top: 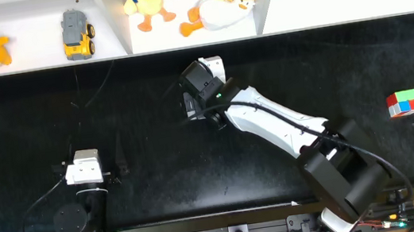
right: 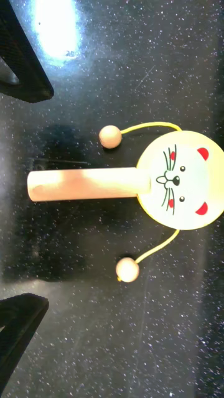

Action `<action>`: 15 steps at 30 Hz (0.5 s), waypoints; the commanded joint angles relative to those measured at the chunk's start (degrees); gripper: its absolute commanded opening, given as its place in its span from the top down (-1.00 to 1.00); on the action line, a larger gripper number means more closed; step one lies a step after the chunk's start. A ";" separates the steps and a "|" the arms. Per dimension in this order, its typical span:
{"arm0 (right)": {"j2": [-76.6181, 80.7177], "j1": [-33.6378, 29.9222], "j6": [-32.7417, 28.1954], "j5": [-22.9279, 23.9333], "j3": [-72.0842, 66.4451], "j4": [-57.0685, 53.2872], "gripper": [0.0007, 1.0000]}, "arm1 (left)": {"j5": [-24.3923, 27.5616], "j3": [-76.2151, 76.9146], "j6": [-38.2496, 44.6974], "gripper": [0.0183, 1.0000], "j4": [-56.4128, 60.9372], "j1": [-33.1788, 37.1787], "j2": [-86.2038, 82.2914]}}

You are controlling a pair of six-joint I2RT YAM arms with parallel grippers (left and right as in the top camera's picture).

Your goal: Store Toys

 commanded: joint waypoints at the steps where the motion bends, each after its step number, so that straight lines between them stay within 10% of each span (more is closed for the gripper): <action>1: 1.70 -0.68 -1.75 -1.09 1.62 0.26 -0.99 | -0.24 -0.07 1.31 -1.00 -0.31 -0.46 -0.57; 15: 6.05 -0.68 -3.48 -1.44 4.28 -0.11 -0.99 | -0.24 -0.07 1.31 -1.00 -0.31 -0.46 -0.57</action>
